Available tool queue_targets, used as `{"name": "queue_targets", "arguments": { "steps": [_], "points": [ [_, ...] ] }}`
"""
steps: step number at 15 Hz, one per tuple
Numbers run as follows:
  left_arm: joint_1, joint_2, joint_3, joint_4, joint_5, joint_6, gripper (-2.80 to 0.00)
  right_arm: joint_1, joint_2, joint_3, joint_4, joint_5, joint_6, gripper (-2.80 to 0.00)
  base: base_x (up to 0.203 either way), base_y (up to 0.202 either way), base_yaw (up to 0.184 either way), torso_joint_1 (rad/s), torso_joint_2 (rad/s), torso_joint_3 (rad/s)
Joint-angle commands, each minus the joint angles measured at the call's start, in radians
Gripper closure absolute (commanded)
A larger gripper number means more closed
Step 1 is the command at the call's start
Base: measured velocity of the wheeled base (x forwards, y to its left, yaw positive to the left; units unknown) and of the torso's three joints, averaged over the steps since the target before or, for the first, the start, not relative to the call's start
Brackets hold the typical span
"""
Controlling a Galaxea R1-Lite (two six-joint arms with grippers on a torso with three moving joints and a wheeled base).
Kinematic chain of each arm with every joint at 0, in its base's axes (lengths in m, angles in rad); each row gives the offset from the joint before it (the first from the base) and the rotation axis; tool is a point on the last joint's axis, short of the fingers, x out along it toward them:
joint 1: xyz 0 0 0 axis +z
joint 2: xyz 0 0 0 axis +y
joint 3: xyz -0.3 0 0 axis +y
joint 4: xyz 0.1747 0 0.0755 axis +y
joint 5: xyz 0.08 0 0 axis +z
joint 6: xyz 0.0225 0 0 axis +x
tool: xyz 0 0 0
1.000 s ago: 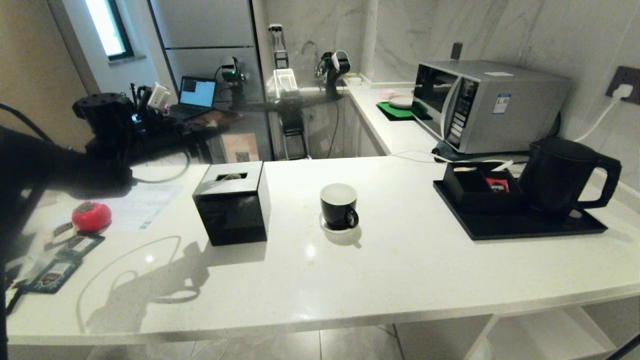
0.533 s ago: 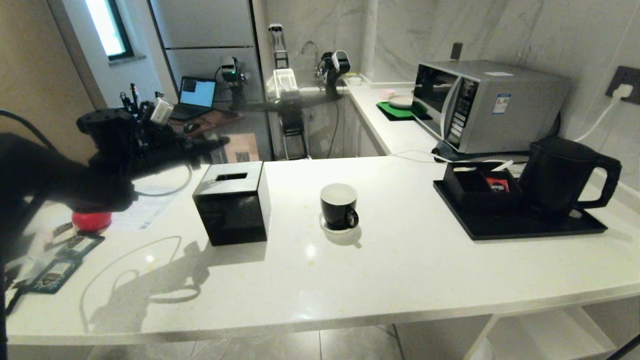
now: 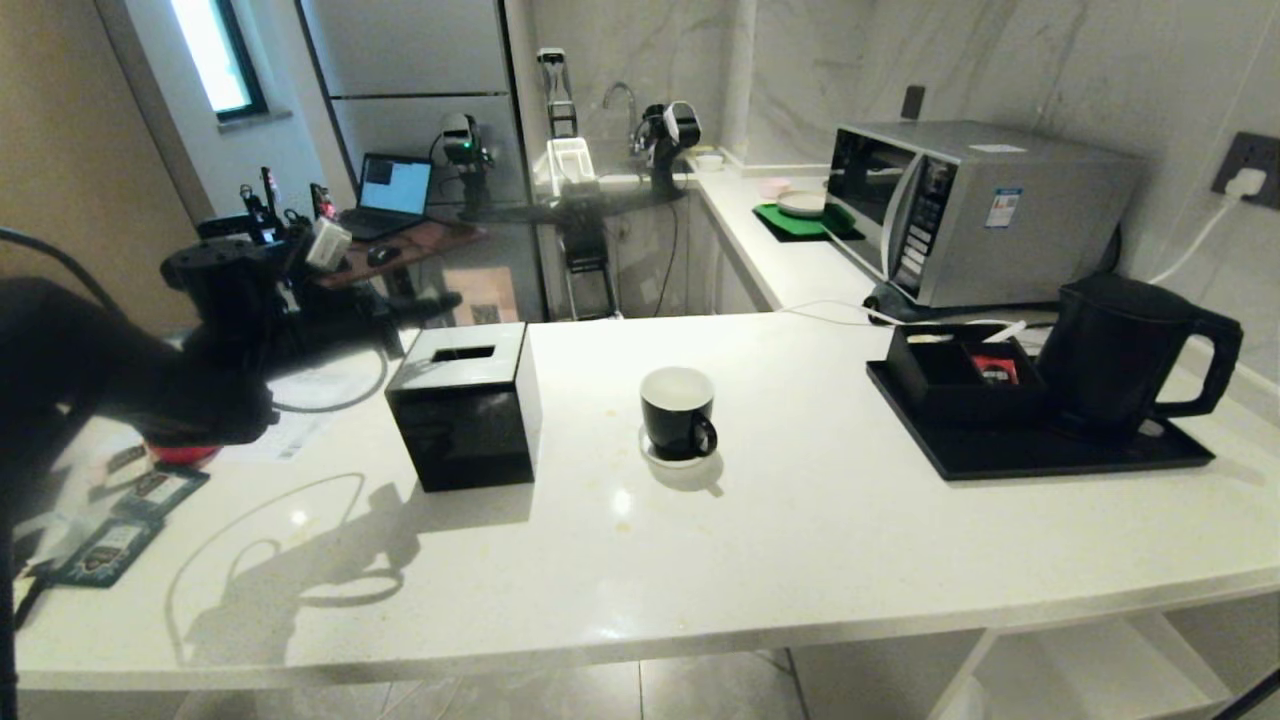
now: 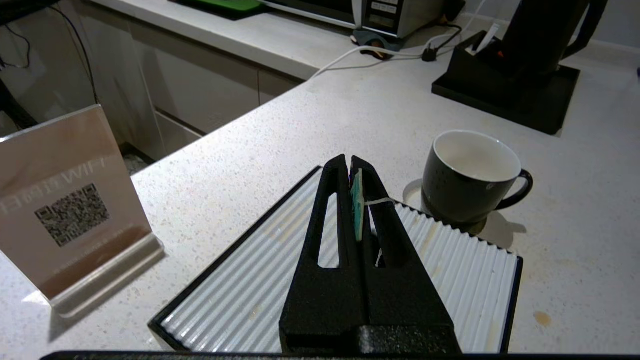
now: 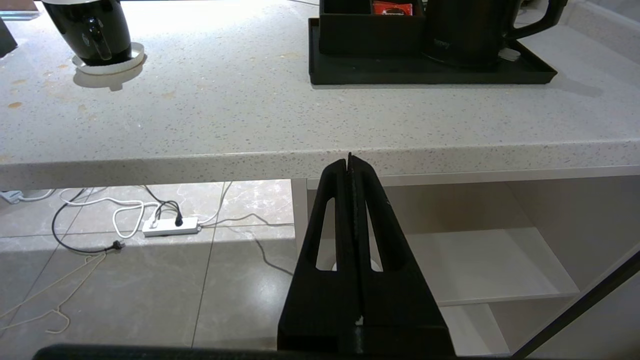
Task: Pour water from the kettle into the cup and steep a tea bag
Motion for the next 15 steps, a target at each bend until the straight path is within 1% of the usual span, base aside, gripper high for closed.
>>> {"name": "queue_targets", "arguments": {
  "steps": [1,12,13,15],
  "points": [
    [-0.002,-0.004,0.013,-0.011,-0.006,-0.001,0.00,0.000,0.001,0.000,0.002,0.000,-0.001,0.00,0.000,0.000,0.000,0.000,0.00,0.000],
    [-0.002,-0.024,0.016,-0.013,-0.004,-0.001,0.00,0.000,0.001,0.000,0.002,0.000,-0.001,0.00,0.000,0.000,0.000,0.000,0.00,0.000],
    [-0.002,-0.025,0.019,-0.011,-0.004,-0.001,-2.80,0.000,0.001,0.000,0.000,0.000,-0.001,0.00,0.000,0.000,0.000,0.000,0.00,0.000],
    [-0.003,-0.028,0.021,-0.015,-0.004,-0.001,-2.80,0.000,0.001,0.000,0.000,0.000,-0.001,0.00,0.000,0.000,0.000,0.000,0.00,0.000]
  ]
}}
